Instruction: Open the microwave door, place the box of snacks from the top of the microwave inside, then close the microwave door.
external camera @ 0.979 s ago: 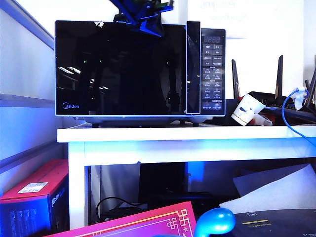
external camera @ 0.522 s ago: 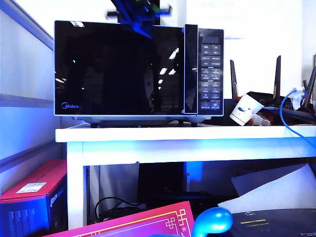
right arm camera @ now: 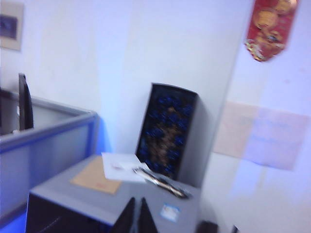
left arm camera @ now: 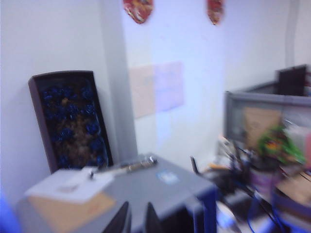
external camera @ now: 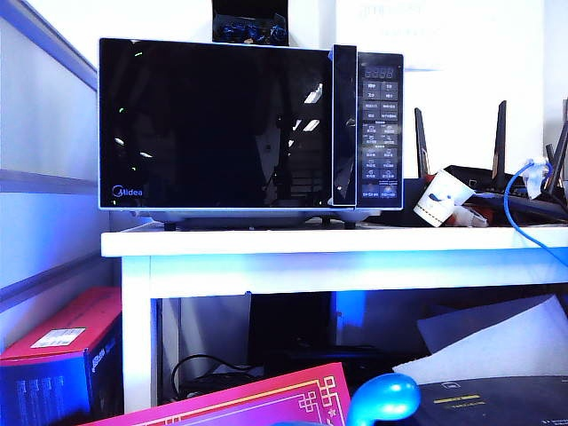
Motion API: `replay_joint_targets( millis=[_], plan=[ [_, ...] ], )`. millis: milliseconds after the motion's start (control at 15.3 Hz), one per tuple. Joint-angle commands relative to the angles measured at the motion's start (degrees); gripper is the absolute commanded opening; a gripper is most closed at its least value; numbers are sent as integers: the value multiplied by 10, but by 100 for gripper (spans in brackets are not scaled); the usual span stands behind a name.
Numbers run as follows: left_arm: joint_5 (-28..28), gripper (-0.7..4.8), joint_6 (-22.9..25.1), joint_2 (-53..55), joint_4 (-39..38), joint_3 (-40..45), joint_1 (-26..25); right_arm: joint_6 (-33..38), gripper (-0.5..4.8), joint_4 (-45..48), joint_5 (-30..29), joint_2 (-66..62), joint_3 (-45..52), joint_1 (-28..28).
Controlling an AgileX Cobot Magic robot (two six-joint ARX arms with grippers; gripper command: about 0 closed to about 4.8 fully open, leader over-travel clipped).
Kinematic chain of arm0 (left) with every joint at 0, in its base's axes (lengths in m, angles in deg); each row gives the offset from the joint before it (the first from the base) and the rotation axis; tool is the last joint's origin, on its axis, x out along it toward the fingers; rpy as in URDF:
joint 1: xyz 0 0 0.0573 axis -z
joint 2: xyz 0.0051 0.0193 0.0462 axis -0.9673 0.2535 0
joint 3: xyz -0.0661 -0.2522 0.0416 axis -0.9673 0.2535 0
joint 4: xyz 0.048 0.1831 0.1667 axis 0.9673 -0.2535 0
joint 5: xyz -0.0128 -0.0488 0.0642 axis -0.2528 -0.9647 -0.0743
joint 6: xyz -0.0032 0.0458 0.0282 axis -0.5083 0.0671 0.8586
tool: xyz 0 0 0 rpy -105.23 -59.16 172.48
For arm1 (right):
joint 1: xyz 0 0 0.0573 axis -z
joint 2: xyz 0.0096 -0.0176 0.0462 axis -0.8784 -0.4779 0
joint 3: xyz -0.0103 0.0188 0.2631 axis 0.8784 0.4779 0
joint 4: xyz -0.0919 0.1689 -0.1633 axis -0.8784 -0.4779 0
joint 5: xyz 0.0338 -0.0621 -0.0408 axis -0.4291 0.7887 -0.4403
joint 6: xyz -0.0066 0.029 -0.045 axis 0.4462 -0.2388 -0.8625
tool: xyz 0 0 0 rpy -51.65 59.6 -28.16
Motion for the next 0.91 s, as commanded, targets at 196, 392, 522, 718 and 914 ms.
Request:
replay_joint_targets(
  millis=[196,392,522,718,914],
  plan=[
    [43,52,-2,-196,-295,3,-1,-12,-2,-163,5,63,24,0],
    [57,52,-25,-314,-416,66,-2,-11,-2,-76,-56,153,239,0],
    [45,52,-51,-368,-424,146,-2,-10,-2,8,-75,212,377,0],
    [-14,52,-122,-514,-319,399,-3,18,-2,179,-88,338,646,0],
    [-41,52,-122,-639,-160,631,-4,63,-2,297,-64,473,882,0]
  ],
)
